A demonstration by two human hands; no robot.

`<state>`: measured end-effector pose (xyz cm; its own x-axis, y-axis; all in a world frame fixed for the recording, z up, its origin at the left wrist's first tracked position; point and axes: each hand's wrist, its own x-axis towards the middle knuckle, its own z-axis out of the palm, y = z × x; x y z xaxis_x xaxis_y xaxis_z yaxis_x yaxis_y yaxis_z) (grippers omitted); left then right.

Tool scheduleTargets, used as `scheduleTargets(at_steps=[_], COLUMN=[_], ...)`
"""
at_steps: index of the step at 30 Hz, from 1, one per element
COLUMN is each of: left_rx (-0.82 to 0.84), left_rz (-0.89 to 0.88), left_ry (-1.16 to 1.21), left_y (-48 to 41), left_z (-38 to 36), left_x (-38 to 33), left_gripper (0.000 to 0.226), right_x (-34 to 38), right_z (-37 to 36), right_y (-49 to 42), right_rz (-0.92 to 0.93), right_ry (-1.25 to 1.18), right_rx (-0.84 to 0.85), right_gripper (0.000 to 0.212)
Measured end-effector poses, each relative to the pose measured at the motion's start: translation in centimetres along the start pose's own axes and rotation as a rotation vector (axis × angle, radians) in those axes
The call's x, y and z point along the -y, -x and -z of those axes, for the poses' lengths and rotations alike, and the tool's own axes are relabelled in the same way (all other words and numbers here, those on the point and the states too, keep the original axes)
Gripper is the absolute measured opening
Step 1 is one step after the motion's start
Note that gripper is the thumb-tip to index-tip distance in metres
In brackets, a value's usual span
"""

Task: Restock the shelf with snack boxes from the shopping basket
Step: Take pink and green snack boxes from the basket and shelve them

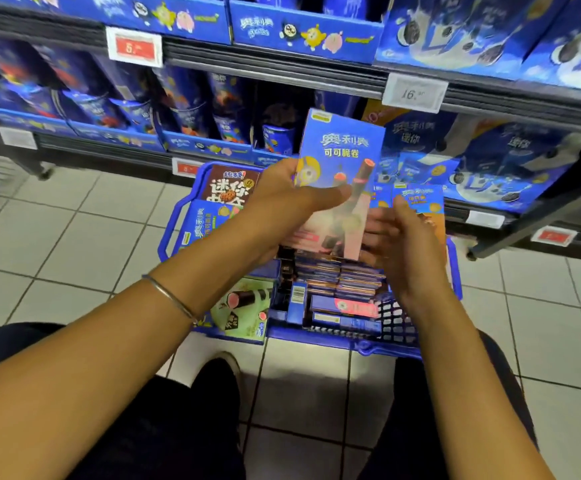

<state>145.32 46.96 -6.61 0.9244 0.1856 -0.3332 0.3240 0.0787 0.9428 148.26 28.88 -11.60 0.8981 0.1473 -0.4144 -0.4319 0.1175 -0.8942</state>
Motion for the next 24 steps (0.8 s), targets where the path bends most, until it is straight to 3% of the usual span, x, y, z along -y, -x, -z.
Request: scheduleTargets(at_steps=[4,8,11,14,16,19,24], left_rx=[-0.03,-0.018,-0.005,0.019,0.024,0.053,0.062], left_rz=[-0.019,-0.025,-0.011,0.005,0.032,0.125,0.169], left_ry=[-0.007,0.005,0.001,0.037,0.057,0.121,0.221], left_y=[0.4,1.1,1.7,2.4,2.6,2.7,2.9], left_z=[0.7,0.7,0.7,0.6,0.4,0.1,0.2], left_x=[-0.5,-0.9,-1.1,-1.3,-1.6,-2.1,-2.4], left_gripper=[0.045,0.041,0.039,0.03,0.027,0.041,0.056], right_x=[-5.1,-9.9,-12.1,-13.6,-13.9,-12.9,-9.0], right_z=[-0.3,-2.5,-4.1,-4.7,-4.5,-3.8,-1.5], right_y=[-0.9,-2.7,-4.0,-4.4,-4.4,-4.0,-2.0], right_rz=[-0.187,-0.28,-0.29,-0.295,-0.284,-0.27,-0.204], right_ry=[0.505,1.021,1.243,1.28,1.207,1.131,0.952], right_rx=[0.097,0.341,0.353,0.311,0.286,0.263,0.196], right_gripper=[0.029,0.047,0.055,0.057,0.042,0.022,0.028])
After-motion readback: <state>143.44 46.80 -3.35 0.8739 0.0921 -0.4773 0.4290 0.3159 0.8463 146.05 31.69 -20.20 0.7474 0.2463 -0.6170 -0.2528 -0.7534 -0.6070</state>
